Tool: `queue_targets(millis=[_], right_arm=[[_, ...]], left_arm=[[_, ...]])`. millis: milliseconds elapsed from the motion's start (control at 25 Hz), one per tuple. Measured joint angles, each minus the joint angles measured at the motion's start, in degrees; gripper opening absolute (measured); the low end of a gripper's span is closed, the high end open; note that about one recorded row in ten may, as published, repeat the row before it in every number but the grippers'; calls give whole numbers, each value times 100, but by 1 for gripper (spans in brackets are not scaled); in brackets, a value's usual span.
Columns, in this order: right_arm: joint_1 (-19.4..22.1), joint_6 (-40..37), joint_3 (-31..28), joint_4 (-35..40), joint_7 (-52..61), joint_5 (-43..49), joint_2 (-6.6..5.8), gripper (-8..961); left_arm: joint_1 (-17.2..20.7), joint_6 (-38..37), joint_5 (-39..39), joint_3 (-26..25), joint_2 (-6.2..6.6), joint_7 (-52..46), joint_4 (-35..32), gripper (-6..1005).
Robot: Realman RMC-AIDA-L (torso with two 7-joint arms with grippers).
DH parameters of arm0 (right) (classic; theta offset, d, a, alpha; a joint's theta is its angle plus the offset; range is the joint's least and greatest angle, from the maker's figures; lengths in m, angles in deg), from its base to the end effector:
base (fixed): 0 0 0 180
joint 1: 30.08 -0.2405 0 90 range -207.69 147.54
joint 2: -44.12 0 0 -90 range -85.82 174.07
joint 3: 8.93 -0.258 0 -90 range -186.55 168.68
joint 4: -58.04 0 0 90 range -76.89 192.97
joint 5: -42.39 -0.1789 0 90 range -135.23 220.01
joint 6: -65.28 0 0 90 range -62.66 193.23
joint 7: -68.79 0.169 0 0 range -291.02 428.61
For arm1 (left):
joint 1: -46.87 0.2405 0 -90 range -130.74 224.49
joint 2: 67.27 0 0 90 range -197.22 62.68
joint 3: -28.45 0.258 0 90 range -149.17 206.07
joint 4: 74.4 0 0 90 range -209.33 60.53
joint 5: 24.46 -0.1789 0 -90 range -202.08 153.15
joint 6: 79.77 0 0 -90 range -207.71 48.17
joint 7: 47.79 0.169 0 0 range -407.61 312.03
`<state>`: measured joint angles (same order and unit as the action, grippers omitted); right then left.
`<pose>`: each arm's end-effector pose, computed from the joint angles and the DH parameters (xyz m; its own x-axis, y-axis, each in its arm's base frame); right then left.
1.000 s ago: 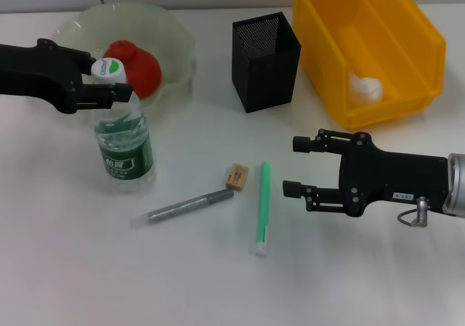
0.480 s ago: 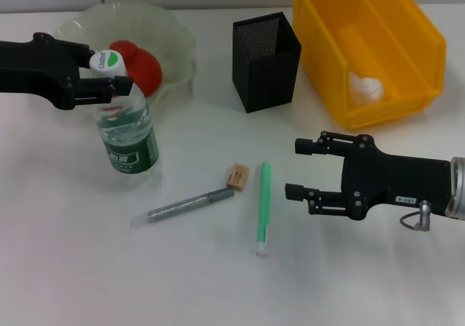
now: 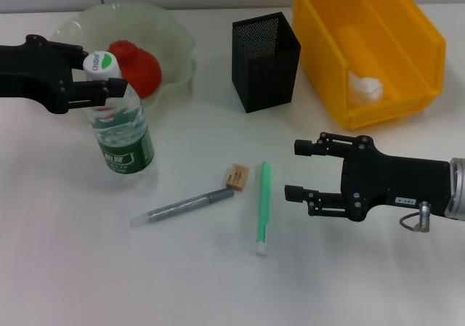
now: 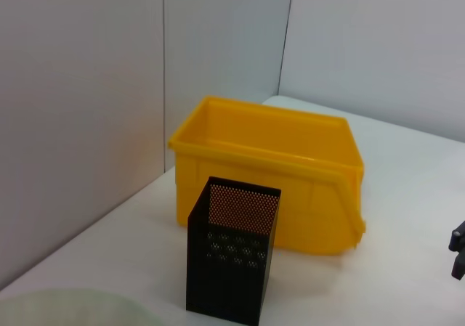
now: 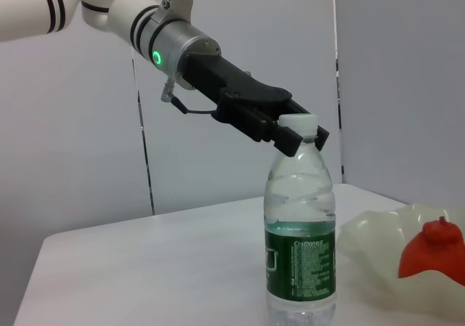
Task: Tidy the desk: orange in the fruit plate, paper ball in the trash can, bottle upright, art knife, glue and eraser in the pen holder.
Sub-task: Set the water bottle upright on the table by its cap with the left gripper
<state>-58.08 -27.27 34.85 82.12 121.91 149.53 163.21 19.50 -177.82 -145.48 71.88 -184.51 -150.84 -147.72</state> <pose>0.2325 0.2747 -0.0530 0.8060 -0.1041 -0.5827 -0.2391 -0.9578 -0.1595 -0.2136 0.3238 0.0566 0.9023 0.3132 0.2961 0.4001 -0.8642 -0.3050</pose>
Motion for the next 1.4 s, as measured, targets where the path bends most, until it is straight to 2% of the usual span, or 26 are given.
queue_targets(millis=[240, 1400], right_arm=[[1, 0, -38, -18, -72, 0, 0, 736], [-15, -35, -6, -26, -74, -7, 8, 735]], left_arm=[[131, 1, 234, -10, 40, 88, -34, 445], [481, 348, 232, -396, 54, 328, -124, 444]])
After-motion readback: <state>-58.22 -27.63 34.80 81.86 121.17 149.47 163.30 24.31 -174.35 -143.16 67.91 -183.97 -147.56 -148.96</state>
